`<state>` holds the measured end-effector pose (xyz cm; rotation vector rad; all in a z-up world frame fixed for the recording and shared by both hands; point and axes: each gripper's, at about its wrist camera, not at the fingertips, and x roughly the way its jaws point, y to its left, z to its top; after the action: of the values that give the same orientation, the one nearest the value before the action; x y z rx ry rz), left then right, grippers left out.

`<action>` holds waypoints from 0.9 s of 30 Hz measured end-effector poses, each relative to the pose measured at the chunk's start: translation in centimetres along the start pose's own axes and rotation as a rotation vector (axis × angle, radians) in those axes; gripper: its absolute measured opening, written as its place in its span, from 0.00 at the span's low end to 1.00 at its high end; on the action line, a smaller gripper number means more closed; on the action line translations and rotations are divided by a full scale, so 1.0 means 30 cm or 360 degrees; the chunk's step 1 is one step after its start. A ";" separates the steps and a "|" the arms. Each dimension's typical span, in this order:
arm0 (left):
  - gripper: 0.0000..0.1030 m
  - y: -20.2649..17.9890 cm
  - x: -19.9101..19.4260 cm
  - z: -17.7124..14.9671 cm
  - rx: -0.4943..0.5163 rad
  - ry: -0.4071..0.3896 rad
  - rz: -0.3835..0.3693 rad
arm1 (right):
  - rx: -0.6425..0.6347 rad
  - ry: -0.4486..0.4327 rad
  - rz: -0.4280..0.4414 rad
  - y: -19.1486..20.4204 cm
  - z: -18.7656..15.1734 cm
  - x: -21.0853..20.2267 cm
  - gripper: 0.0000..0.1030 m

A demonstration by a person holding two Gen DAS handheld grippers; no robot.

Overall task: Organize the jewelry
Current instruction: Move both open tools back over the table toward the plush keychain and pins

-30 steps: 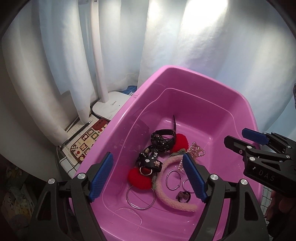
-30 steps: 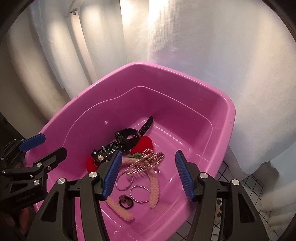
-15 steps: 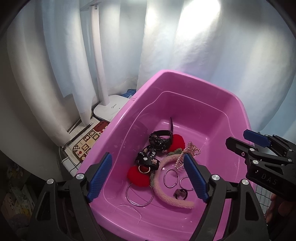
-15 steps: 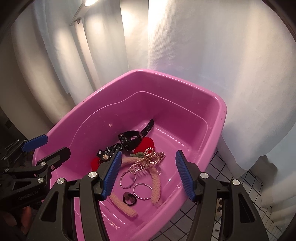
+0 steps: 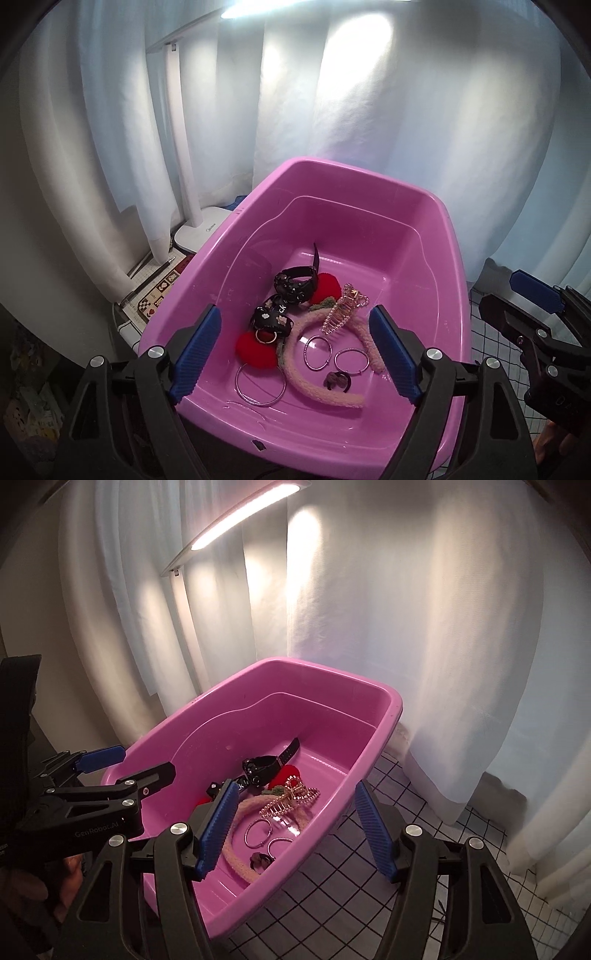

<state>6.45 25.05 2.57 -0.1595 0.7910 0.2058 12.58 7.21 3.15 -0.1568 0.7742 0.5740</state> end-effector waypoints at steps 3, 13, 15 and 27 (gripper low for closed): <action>0.81 -0.036 -0.034 -0.017 0.0007 -0.0028 -0.0024 | 0.0017 -0.0051 -0.0024 -0.032 -0.048 -0.088 0.63; 0.86 -0.235 -0.153 -0.104 0.0081 -0.0110 -0.0146 | 0.0193 -0.0096 -0.0235 -0.254 -0.316 -0.377 0.69; 0.87 -0.285 -0.182 -0.134 0.0097 -0.0130 -0.0182 | 0.0230 -0.0079 -0.0279 -0.302 -0.372 -0.413 0.69; 0.90 -0.583 -0.213 -0.337 0.0224 -0.0075 -0.0287 | 0.0360 0.0059 -0.0332 -0.484 -0.660 -0.452 0.69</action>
<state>-0.63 5.13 1.30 -0.0921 0.7367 -0.0168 0.53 -17.47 -2.53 -0.0387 0.8417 0.2840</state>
